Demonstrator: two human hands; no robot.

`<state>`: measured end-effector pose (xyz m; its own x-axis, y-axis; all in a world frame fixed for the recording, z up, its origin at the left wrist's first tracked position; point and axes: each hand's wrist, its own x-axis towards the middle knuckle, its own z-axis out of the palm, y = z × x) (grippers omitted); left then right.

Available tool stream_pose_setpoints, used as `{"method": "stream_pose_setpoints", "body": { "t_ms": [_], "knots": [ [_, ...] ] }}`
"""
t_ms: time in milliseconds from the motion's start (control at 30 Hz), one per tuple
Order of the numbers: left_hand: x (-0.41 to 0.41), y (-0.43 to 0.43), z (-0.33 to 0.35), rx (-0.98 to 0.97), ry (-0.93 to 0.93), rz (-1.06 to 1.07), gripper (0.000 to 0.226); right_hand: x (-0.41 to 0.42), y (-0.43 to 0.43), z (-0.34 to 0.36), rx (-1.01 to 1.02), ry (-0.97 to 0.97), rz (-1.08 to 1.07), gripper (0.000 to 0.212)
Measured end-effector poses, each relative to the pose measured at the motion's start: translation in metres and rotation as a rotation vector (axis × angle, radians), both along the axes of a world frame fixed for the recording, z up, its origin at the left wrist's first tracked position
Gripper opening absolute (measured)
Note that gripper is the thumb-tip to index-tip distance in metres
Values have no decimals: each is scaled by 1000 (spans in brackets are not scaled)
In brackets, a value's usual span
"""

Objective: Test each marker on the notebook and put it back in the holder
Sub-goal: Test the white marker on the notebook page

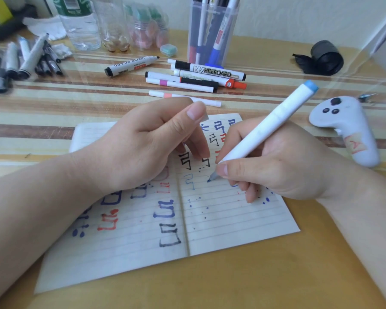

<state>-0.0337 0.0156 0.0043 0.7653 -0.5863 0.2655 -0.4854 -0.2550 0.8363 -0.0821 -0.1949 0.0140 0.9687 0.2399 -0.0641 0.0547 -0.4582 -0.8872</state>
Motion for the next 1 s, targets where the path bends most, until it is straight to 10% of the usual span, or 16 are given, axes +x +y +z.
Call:
{"method": "stream_pose_setpoints", "body": {
  "t_ms": [400,1000],
  "knots": [
    [-3,-3,-5,-96,93,-9,26,1,1,3,-90,-17,-48,14],
    [-1,1,-2,12,62,-5,49,0,-5,1,-14,20,86,14]
  ]
}}
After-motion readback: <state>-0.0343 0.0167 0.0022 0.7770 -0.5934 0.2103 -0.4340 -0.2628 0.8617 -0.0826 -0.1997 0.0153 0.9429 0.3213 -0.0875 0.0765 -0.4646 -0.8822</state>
